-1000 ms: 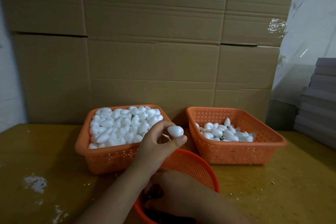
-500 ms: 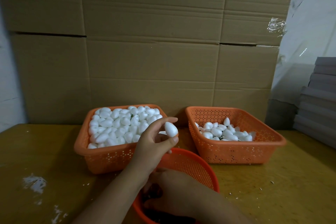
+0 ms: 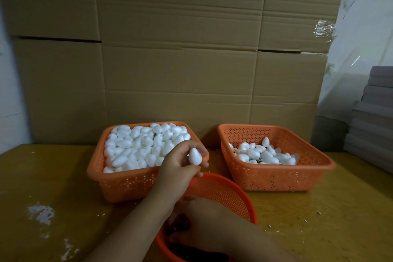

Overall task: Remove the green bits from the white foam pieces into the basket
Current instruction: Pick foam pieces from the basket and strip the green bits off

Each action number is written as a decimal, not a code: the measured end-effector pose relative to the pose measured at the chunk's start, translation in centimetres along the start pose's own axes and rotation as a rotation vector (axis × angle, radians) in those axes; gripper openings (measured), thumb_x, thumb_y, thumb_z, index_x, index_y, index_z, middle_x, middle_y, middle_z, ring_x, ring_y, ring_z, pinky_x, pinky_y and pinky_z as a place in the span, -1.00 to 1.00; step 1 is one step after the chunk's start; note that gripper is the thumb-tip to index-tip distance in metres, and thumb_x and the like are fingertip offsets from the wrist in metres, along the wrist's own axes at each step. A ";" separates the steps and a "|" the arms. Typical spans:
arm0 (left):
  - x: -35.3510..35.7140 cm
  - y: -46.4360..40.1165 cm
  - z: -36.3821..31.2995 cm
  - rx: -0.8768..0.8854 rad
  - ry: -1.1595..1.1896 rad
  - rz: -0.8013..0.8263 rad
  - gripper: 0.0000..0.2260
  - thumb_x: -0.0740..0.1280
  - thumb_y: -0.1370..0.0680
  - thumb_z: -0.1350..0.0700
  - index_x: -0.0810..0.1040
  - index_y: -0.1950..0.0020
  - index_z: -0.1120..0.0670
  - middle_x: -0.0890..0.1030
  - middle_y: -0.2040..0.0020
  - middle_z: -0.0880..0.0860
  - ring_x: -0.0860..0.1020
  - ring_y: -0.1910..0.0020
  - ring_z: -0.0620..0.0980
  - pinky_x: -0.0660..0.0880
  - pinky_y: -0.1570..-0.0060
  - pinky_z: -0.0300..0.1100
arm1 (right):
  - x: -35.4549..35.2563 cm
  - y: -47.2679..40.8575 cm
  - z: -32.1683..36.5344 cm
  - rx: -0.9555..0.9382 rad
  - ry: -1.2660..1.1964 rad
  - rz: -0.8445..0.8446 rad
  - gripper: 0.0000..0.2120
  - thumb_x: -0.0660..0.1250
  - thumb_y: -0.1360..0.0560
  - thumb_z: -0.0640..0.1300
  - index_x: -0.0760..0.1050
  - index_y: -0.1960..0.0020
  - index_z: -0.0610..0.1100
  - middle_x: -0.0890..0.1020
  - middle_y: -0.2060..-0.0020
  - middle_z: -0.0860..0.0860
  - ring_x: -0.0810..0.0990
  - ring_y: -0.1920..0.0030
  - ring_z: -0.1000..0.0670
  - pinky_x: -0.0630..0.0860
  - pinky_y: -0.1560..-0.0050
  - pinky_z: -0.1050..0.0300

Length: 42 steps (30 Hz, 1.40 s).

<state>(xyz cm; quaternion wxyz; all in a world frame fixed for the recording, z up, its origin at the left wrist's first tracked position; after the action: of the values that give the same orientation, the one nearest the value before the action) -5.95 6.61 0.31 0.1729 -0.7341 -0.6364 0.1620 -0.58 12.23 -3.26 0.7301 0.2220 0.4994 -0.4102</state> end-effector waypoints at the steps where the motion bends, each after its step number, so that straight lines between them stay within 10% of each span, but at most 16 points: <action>1: 0.0 0.0 0.0 -0.005 -0.001 0.001 -0.56 0.15 -0.41 0.56 0.60 0.19 0.04 0.65 0.21 -0.05 0.64 0.19 -0.12 0.55 0.26 -0.27 | 0.0 0.0 0.0 -0.001 0.004 0.001 -0.76 0.41 -0.47 -0.02 0.60 -0.11 -0.04 0.57 -0.16 0.05 0.56 -0.12 0.03 0.48 -0.17 0.10; 13: 0.1 0.5 -0.5 -0.102 0.044 -0.022 -0.77 0.18 -0.19 0.22 0.49 0.21 0.06 0.44 0.26 0.07 0.44 0.31 -0.02 0.49 0.33 -0.23 | -0.1 0.1 0.1 -0.001 0.000 0.013 -0.76 0.40 -0.48 -0.02 0.60 -0.13 -0.03 0.56 -0.18 0.06 0.55 -0.14 0.04 0.47 -0.20 0.12; 23: 0.5 0.3 -0.6 -0.062 -0.024 0.010 -0.73 0.13 -0.39 0.05 0.53 0.03 0.08 0.45 0.42 0.02 0.46 0.35 -0.01 0.49 0.30 -0.18 | 0.0 0.1 0.2 -0.013 0.007 -0.001 -0.76 0.40 -0.48 -0.02 0.58 -0.14 -0.02 0.57 -0.16 0.08 0.55 -0.12 0.07 0.48 -0.17 0.12; 42: 0.2 0.1 -0.3 0.021 -0.082 -0.019 -0.86 0.33 -0.57 0.23 0.61 0.00 0.00 0.64 0.23 0.08 0.55 0.39 -0.11 0.50 0.35 -0.26 | -0.2 0.1 0.1 -0.022 -0.011 -0.008 -0.77 0.41 -0.48 -0.04 0.59 -0.11 -0.06 0.58 -0.14 0.05 0.56 -0.10 0.05 0.49 -0.18 0.10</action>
<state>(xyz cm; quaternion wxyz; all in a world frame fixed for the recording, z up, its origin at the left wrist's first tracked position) -5.68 6.73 0.46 0.1560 -0.7190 -0.6480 0.1971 -0.46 12.26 -3.00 0.7336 0.2097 0.5008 -0.4087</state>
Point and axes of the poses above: each hand's wrist, its own y-axis away from the middle knuckle, its own x-axis out of the palm, z = x × y, the point moved 7 cm from there along -y, towards the middle knuckle
